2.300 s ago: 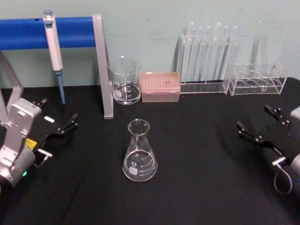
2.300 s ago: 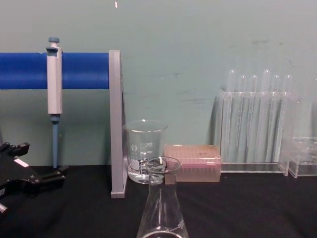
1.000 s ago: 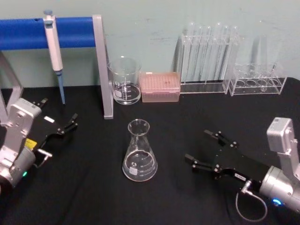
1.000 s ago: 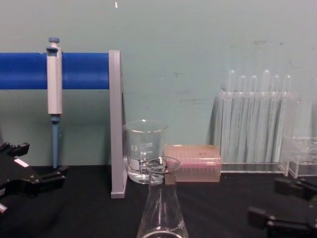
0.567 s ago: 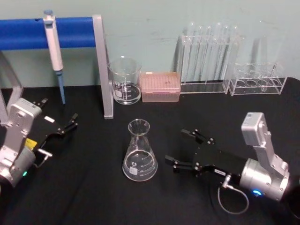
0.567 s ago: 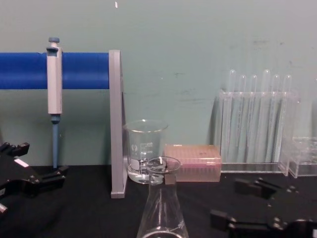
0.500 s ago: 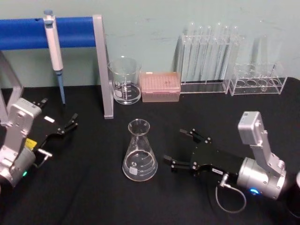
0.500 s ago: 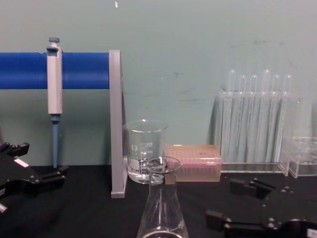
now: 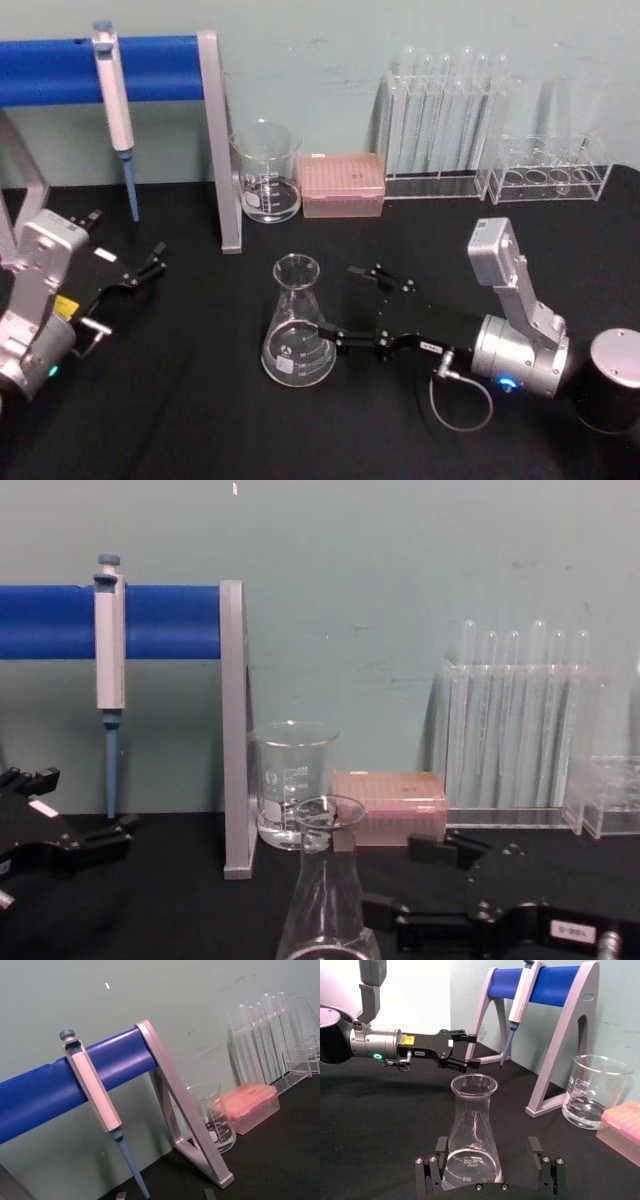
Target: Grasp the erlenmeyer flask with one hand, shake it three times, then place it back.
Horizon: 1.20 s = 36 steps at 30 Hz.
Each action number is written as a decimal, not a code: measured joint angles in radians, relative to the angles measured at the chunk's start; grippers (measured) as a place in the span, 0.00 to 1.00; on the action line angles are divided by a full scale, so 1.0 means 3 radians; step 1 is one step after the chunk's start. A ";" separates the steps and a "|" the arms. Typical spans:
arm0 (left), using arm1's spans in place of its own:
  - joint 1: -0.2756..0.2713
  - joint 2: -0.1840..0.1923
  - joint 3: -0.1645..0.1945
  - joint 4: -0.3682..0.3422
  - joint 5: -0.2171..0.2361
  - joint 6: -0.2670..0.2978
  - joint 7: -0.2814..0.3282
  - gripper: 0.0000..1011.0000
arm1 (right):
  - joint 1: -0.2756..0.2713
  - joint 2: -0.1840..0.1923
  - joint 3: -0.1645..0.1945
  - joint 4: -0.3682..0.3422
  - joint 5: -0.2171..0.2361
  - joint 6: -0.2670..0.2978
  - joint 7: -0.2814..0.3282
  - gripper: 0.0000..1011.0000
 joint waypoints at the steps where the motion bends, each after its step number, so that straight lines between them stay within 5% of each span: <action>1: 0.0000 0.0000 0.0000 0.0000 0.0000 0.0000 0.0000 0.99 | 0.0043 -0.0026 -0.0021 0.0050 0.0003 -0.0003 0.0025 0.99; 22: 0.0000 0.0000 0.0000 0.0000 0.0000 0.0000 0.0000 0.99 | 0.0345 -0.0220 -0.0190 0.0361 0.0051 -0.0040 0.0160 0.99; 36: 0.0000 0.0000 0.0000 0.0000 0.0000 0.0000 0.0000 0.99 | 0.0388 -0.0258 -0.0240 0.0371 0.0063 -0.0080 0.0186 0.99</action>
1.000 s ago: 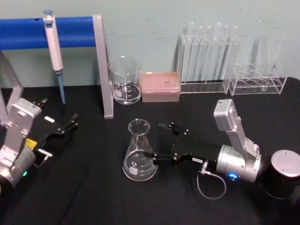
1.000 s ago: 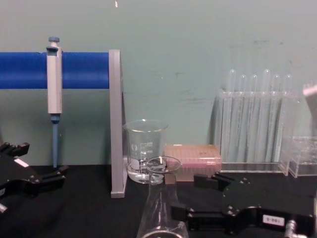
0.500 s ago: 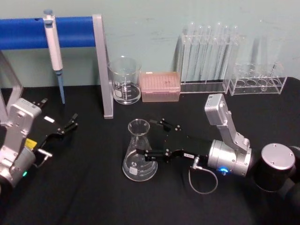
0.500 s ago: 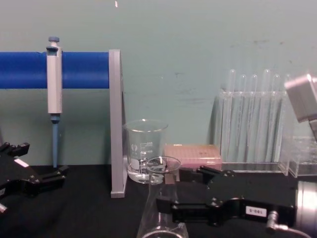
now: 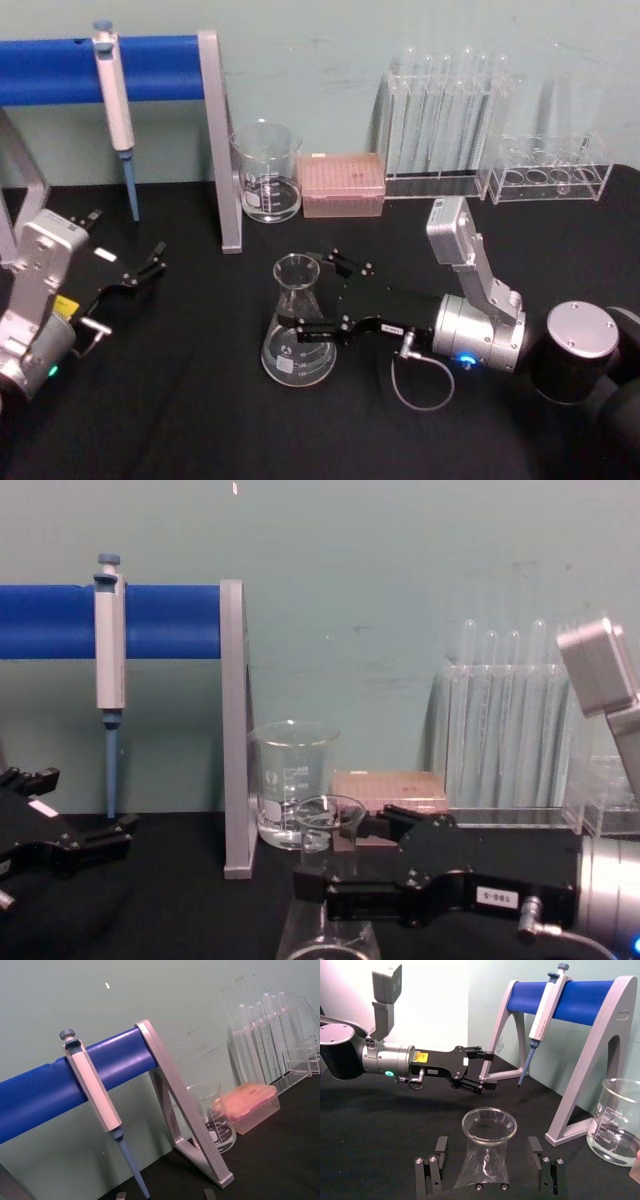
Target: Grasp the erlenmeyer flask with one hand, shake it three times, then place it back.
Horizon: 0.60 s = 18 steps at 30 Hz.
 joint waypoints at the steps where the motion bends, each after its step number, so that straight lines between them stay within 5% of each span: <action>1: 0.0000 0.0000 0.0000 0.0000 0.0000 0.0000 0.0000 0.99 | 0.0001 -0.0001 -0.0001 -0.0003 0.0000 -0.0002 -0.0001 0.99; 18: 0.0000 0.0000 0.0000 0.0000 0.0000 0.0000 0.0000 0.99 | 0.0038 -0.0034 -0.0039 -0.0013 -0.0008 -0.0008 -0.0024 0.99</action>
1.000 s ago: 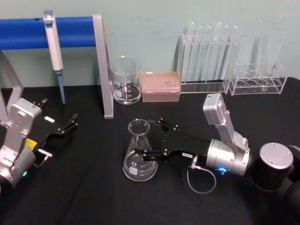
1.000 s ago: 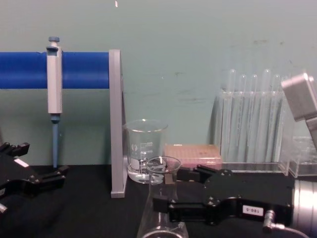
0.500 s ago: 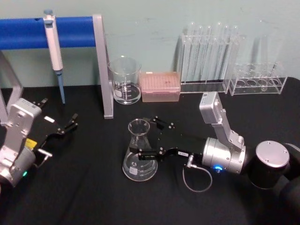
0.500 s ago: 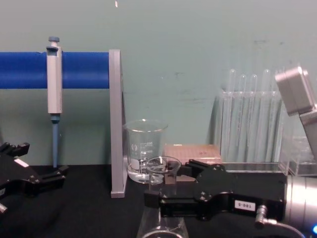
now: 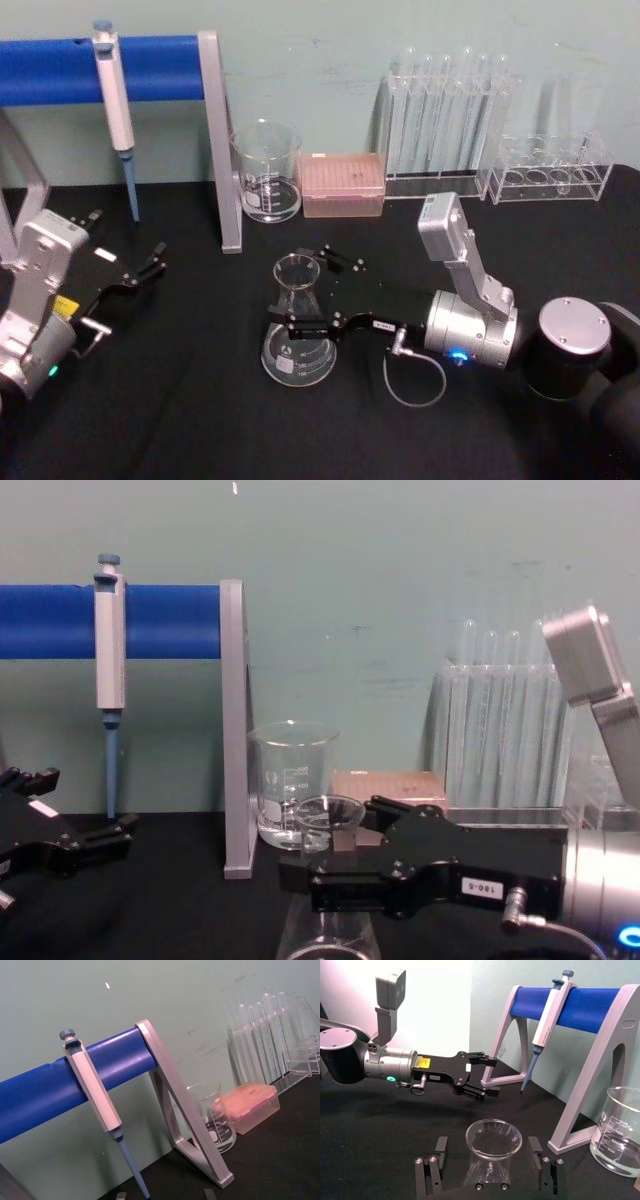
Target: Grasp the erlenmeyer flask with one hand, shake it three times, then place it back.
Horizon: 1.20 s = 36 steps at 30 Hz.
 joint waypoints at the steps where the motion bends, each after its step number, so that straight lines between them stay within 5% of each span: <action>1: 0.0000 0.0000 0.0000 0.0000 0.0000 0.0000 0.0000 0.99 | 0.0001 -0.0001 -0.0001 0.0000 0.0000 0.0001 -0.0001 0.99; 36: 0.0000 0.0000 0.0000 0.0000 0.0000 0.0000 0.0000 0.99 | 0.0012 -0.0027 -0.0005 0.0018 0.0000 0.0041 -0.0044 0.99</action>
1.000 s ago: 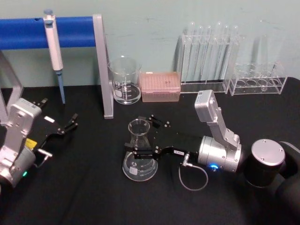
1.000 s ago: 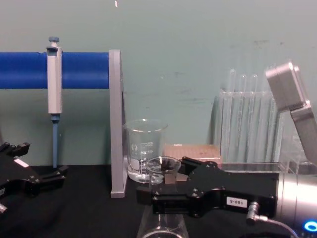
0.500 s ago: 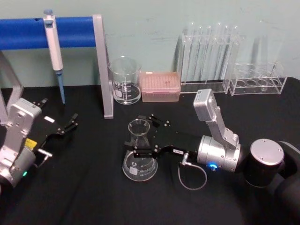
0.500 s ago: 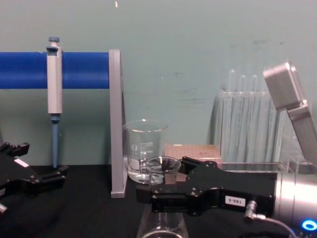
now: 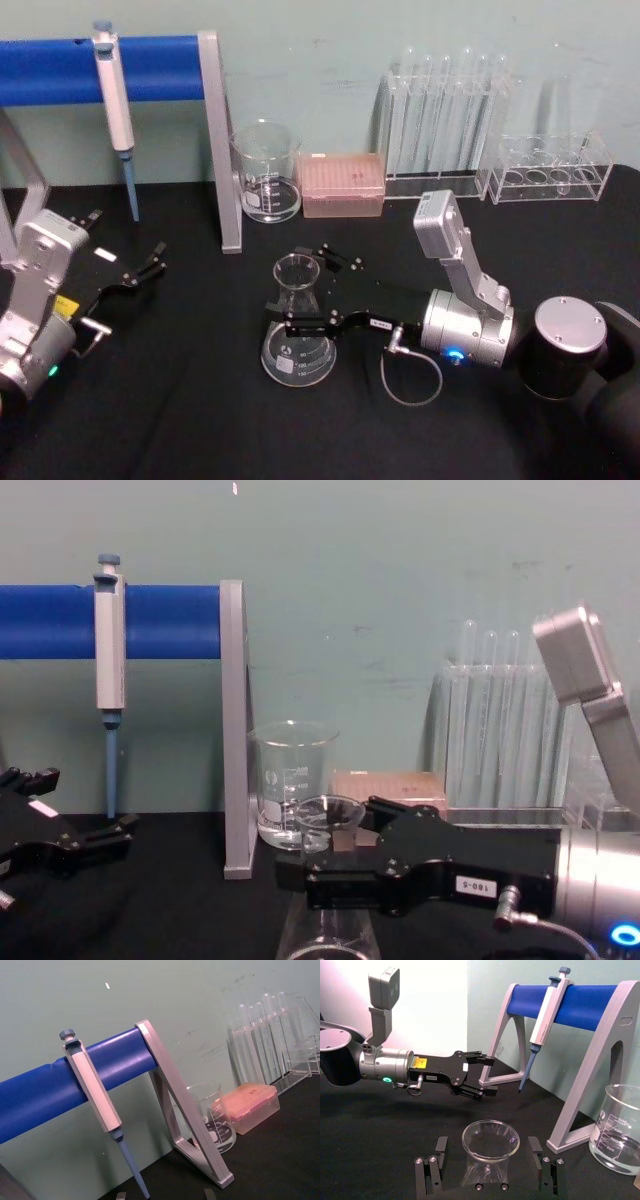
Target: Grasp the erlenmeyer flask with one hand, shake it three times, then place it back.
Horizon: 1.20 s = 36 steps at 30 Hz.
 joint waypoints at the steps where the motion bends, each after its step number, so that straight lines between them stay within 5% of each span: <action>1: 0.0000 0.0000 0.0000 0.0000 0.0000 0.0000 0.0000 0.99 | 0.0000 0.0000 0.0000 0.0000 0.0000 0.0000 0.0000 0.99; 17: 0.0000 0.0000 0.0000 0.0000 0.0000 0.0000 0.0000 0.99 | 0.0000 0.0001 0.0000 0.0000 0.0000 -0.0003 0.0005 0.97; 36: 0.0000 0.0000 0.0000 0.0000 0.0000 0.0000 0.0000 0.99 | 0.0000 0.0000 0.0000 0.0000 0.0001 -0.0003 0.0005 0.45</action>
